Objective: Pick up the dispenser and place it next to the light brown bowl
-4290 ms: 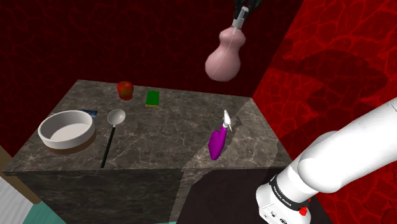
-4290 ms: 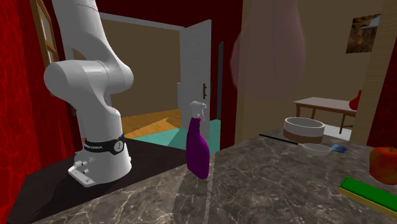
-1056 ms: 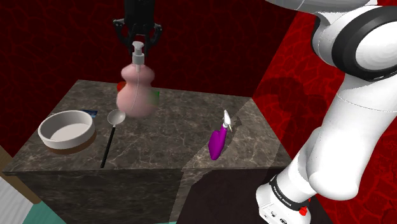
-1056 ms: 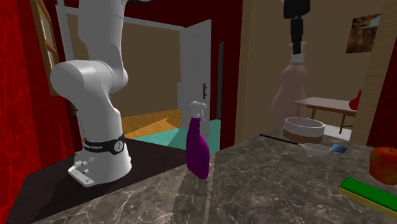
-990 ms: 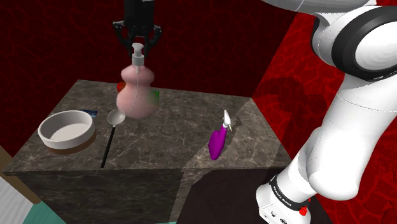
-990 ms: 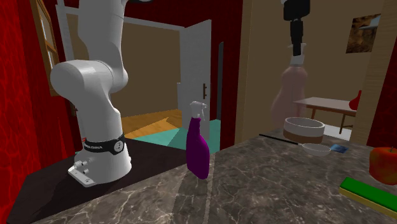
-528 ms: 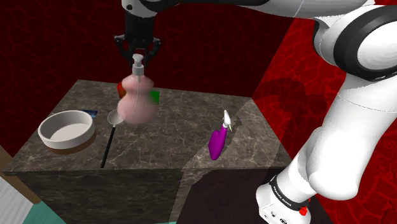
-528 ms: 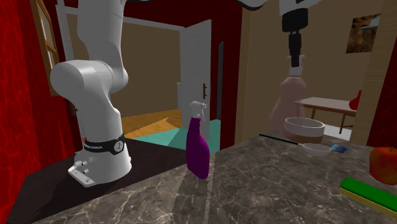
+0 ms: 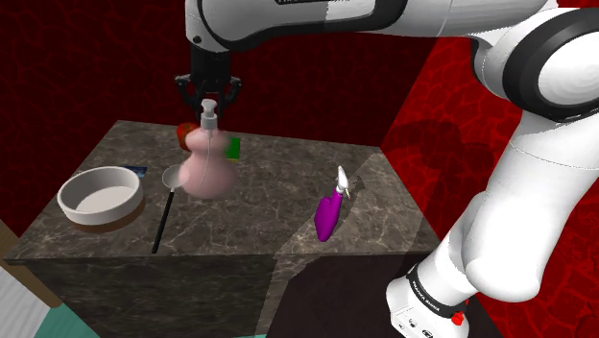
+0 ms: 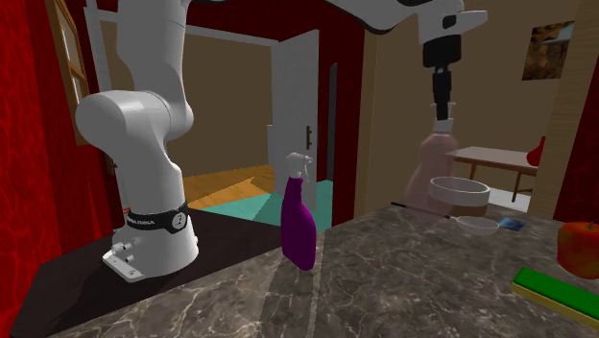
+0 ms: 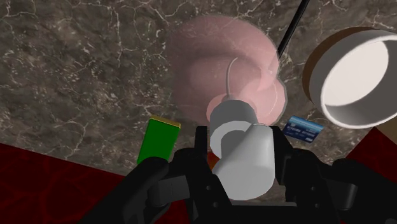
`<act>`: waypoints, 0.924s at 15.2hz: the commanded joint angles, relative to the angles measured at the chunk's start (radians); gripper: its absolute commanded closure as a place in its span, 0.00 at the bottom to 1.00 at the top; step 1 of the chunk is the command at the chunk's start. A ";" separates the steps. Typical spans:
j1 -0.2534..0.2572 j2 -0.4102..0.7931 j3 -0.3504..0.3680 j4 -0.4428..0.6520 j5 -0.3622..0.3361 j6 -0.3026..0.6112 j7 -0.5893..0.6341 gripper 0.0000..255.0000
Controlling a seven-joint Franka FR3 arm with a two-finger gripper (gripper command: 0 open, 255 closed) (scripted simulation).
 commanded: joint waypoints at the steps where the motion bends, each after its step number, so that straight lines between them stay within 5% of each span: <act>1: -0.002 0.001 -0.001 -0.025 -0.002 0.029 0.002 1.00; 14: -0.002 0.016 -0.004 -0.087 -0.011 0.104 0.013 1.00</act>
